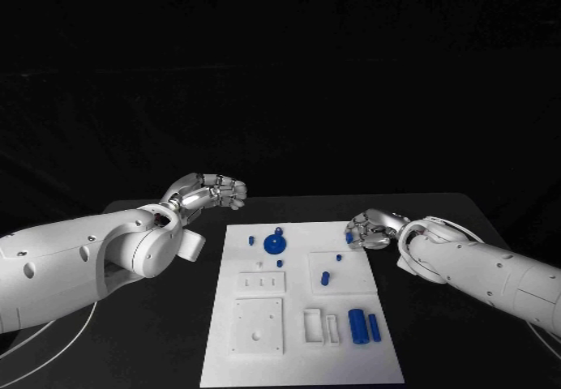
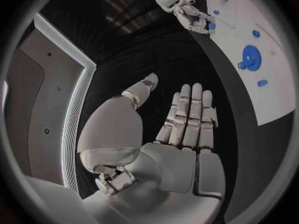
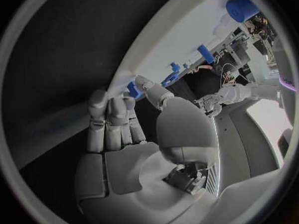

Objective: Assemble the parts on the task board

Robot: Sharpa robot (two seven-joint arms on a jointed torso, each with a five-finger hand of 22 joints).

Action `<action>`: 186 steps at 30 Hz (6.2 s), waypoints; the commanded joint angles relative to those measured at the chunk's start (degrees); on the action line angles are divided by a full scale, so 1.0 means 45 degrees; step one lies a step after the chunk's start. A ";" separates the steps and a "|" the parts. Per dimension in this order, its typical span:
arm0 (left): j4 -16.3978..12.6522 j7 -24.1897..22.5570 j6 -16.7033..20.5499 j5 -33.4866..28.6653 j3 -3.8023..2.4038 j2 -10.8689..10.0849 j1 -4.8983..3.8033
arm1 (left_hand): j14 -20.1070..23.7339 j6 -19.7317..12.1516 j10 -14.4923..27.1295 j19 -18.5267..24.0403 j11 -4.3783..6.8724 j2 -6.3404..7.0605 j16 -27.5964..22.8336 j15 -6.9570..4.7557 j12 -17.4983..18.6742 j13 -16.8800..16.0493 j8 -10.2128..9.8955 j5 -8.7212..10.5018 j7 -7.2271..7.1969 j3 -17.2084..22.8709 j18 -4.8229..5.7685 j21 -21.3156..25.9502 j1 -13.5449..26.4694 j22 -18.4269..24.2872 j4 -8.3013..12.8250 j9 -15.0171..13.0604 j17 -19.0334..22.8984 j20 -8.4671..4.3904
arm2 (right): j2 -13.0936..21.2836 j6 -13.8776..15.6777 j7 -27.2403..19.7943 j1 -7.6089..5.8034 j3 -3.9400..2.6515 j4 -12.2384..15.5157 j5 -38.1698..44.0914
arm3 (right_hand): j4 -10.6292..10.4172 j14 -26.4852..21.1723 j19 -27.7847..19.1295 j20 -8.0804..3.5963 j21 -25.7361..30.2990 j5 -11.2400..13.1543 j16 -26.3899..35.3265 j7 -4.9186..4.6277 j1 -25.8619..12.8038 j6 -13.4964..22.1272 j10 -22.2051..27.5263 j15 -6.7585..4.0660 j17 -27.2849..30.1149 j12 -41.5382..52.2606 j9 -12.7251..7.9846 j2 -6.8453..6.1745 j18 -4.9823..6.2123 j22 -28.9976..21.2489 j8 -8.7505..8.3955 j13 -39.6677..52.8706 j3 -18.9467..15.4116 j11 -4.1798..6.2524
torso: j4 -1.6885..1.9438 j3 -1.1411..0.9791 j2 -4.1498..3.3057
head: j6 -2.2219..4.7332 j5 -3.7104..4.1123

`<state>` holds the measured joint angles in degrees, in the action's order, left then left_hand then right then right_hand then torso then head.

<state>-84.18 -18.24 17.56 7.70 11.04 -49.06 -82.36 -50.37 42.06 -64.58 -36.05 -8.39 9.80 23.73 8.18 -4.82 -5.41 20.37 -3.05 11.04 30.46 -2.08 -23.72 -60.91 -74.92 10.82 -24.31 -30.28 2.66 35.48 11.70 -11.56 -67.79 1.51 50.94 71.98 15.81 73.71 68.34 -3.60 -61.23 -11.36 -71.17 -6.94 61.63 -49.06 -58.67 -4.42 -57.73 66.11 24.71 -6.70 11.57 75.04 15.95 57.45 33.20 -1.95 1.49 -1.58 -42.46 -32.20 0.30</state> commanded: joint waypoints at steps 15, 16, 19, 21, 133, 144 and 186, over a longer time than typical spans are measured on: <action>-0.0045 -0.0062 -0.0179 0.0070 -0.0009 -0.0015 -0.0011 | -0.0044 0.0007 0.0056 0.0004 -0.0071 -0.0075 0.0023 -0.0014 0.0076 0.0015 0.0005 -0.0010 0.0133 -0.0010 -0.0112 -0.0065 -0.0077 -0.0197 0.0091 0.0009 -0.0016 -0.0052 | -0.0067 -0.0083 0.0055 0.0029 0.0012 -0.0032 0.0031 | -0.0160 -0.0037 0.0010 -0.0012 -0.0120 0.0668 0.0111 -0.0147 -0.0068 -0.0844 0.0016 -0.0164 -0.0044 0.0086 0.0033 0.0163 0.0762 0.0196 0.0233 -0.0048 0.0809 0.0182 | -0.0005 -0.0001 0.0004 | -0.0015 -0.0010; -0.0050 -0.0060 -0.0182 0.0071 -0.0009 -0.0015 -0.0011 | -0.0043 0.0007 0.0056 0.0004 -0.0071 -0.0075 0.0023 -0.0014 0.0076 0.0015 0.0004 -0.0010 0.0133 -0.0010 -0.0111 -0.0065 -0.0076 -0.0197 0.0090 0.0009 -0.0016 -0.0052 | -0.0073 -0.0072 0.0058 0.0029 0.0012 -0.0040 0.0038 | -0.0165 -0.0036 0.0011 -0.0014 -0.0122 0.0682 0.0113 -0.0139 -0.0077 -0.0872 0.0015 -0.0170 -0.0046 0.0086 0.0038 0.0165 0.0762 0.0196 0.0246 -0.0049 0.0830 0.0189 | -0.0007 0.0000 0.0004 | -0.0014 -0.0010; -0.0054 -0.0051 -0.0189 0.0074 -0.0009 -0.0018 -0.0011 | -0.0043 0.0006 0.0056 0.0004 -0.0071 -0.0077 0.0022 -0.0013 0.0077 0.0015 0.0004 -0.0011 0.0133 -0.0010 -0.0111 -0.0065 -0.0075 -0.0196 0.0089 0.0009 -0.0017 -0.0052 | -0.0077 -0.0038 0.0075 0.0029 0.0012 -0.0043 0.0045 | -0.0187 -0.0033 0.0016 -0.0022 -0.0128 0.0802 0.0119 -0.0109 -0.0087 -0.0955 0.0011 -0.0198 -0.0054 0.0084 0.0046 0.0195 0.0762 0.0195 0.0281 -0.0052 0.0940 0.0218 | -0.0007 -0.0002 0.0001 | -0.0023 -0.0014; -0.0052 -0.0046 -0.0189 0.0084 -0.0009 -0.0019 -0.0011 | -0.0042 0.0005 0.0056 0.0005 -0.0072 -0.0076 0.0022 -0.0013 0.0078 0.0015 0.0003 -0.0010 0.0134 -0.0010 -0.0110 -0.0065 -0.0075 -0.0196 0.0089 0.0010 -0.0017 -0.0052 | -0.0073 0.0008 0.0092 0.0029 0.0012 -0.0044 0.0056 | -0.0221 -0.0028 0.0017 -0.0031 -0.0130 0.1051 0.0127 -0.0079 -0.0076 -0.1047 0.0004 -0.0226 -0.0062 0.0082 0.0056 0.0202 0.0762 0.0191 0.0319 -0.0055 0.1092 0.0247 | -0.0001 -0.0007 0.0004 | -0.0032 -0.0007; 0.0086 0.6600 -0.0879 0.3516 0.0077 0.1791 -0.0017 | -0.3825 0.2865 -0.2853 -0.3594 0.2344 -0.1567 0.8141 -0.3543 -0.9728 -0.6660 0.0124 -0.0006 -0.1478 -0.0731 -0.0262 -0.6035 0.1161 -0.0152 -0.0733 -0.0287 -0.3731 -0.3155 | -0.1268 0.0230 0.5954 -0.1384 -0.0013 0.6741 0.4368 | -0.1008 0.0246 0.0491 -0.0186 -0.0160 0.1832 0.0183 0.0323 -0.0319 -0.2110 -0.0502 -0.0590 -0.0222 -0.0045 0.0325 -0.0484 0.0762 0.0075 0.0750 -0.0144 0.2393 0.0632 | -0.0069 0.0025 0.0461 | -0.0060 -0.0523; 0.0104 0.6641 -0.0909 0.3516 0.0078 0.1819 -0.0016 | -0.3804 0.3188 -0.2918 -0.3528 0.2401 -0.1754 0.8289 -0.3578 -0.9753 -0.6460 0.0092 -0.1068 -0.1541 -0.0646 -0.0159 -0.6176 0.1456 -0.0008 -0.0237 -0.0295 -0.3465 -0.3270 | -0.1296 0.0182 0.5940 -0.1346 -0.0010 0.6759 0.4337 | -0.1018 0.0247 0.0493 -0.0189 -0.0156 0.1827 0.0188 0.0323 -0.0318 -0.2110 -0.0503 -0.0591 -0.0222 -0.0047 0.0325 -0.0478 0.0762 0.0073 0.0749 -0.0143 0.2398 0.0633 | -0.0072 0.0019 0.0469 | -0.0085 -0.0527; 0.0034 0.7155 -0.1365 0.3837 0.0077 0.1736 -0.0014 | -0.3609 0.3192 -0.2804 -0.3338 0.2390 -0.0321 0.8786 -0.3593 -1.0004 -0.6016 -0.0266 -0.0661 -0.1523 -0.0022 0.0014 -0.6674 0.3116 0.0626 -0.0709 -0.0427 -0.2642 -0.3566 | -0.1365 0.0176 0.6011 -0.1279 -0.0007 0.6625 0.4341 | -0.1039 0.0249 0.0497 -0.0197 -0.0143 0.1826 0.0200 0.0325 -0.0310 -0.2113 -0.0504 -0.0593 -0.0223 -0.0052 0.0328 -0.0442 0.0762 0.0069 0.0747 -0.0139 0.2416 0.0635 | -0.0076 0.0015 0.0463 | -0.0098 -0.0541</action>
<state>-83.58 14.04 13.28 24.14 11.51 -41.51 -82.33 -66.91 56.59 -77.58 -51.59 2.37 7.84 63.07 -7.93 -49.48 -32.54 19.47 -6.30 4.06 30.45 -2.63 -53.46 -46.87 -72.18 7.94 -26.18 -42.22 -6.97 29.49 13.29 15.66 -73.62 1.46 80.66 91.05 11.47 74.85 70.30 -4.27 -61.89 -3.32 -70.56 -4.26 60.27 -56.84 -60.71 -6.75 -58.65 66.02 26.14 -8.71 11.64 75.04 18.94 56.89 43.96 0.91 1.13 -1.49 -40.36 -32.62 -2.19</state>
